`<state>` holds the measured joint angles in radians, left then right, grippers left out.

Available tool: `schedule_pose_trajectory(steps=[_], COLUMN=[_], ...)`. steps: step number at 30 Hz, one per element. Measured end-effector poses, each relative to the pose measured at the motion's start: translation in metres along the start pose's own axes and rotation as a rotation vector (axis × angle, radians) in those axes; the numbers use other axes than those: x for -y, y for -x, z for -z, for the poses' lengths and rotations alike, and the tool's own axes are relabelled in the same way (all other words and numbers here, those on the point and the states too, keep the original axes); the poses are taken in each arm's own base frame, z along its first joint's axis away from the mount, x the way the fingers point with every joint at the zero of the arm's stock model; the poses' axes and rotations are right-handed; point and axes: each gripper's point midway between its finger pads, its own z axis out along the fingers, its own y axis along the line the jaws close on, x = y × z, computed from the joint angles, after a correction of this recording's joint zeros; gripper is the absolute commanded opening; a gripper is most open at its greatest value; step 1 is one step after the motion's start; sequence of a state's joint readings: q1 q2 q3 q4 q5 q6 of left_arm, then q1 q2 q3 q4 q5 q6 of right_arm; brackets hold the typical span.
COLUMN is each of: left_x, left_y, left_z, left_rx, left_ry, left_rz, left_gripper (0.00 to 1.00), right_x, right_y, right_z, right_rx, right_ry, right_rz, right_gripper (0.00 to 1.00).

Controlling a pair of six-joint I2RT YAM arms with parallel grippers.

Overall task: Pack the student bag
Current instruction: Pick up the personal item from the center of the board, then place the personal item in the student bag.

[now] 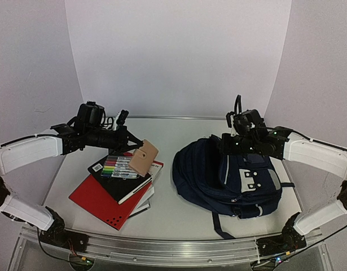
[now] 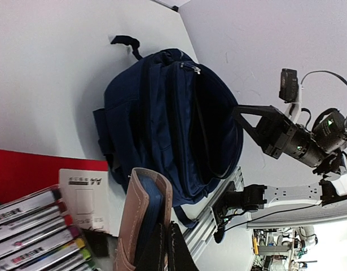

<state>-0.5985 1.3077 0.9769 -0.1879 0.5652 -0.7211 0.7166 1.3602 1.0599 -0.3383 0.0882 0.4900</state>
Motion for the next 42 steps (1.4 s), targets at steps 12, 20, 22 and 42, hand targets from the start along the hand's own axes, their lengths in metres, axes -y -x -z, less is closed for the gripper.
schedule_pose_trajectory(steps=[12, 20, 22, 42], left_x=[0.067, 0.078, 0.083, 0.038], left_y=[0.018, 0.021, 0.018, -0.009], left_z=[-0.045, -0.099, -0.112, -0.210], left_rx=[-0.005, -0.032, -0.041, -0.028], left_ry=[-0.180, -0.235, -0.254, -0.188], left_rz=[-0.062, -0.057, -0.055, 0.133], left_gripper=[0.00, 0.00, 0.00, 0.01], right_x=[0.000, -0.001, -0.001, -0.001], right_y=[0.000, 0.001, 0.002, 0.002], right_z=[0.000, 0.000, 0.000, 0.000], right_rx=[0.001, 0.005, 0.006, 0.007], right_ry=[0.002, 0.004, 0.005, 0.004], right_rz=[-0.002, -0.006, -0.010, -0.025], right_gripper=[0.00, 0.00, 0.00, 0.00])
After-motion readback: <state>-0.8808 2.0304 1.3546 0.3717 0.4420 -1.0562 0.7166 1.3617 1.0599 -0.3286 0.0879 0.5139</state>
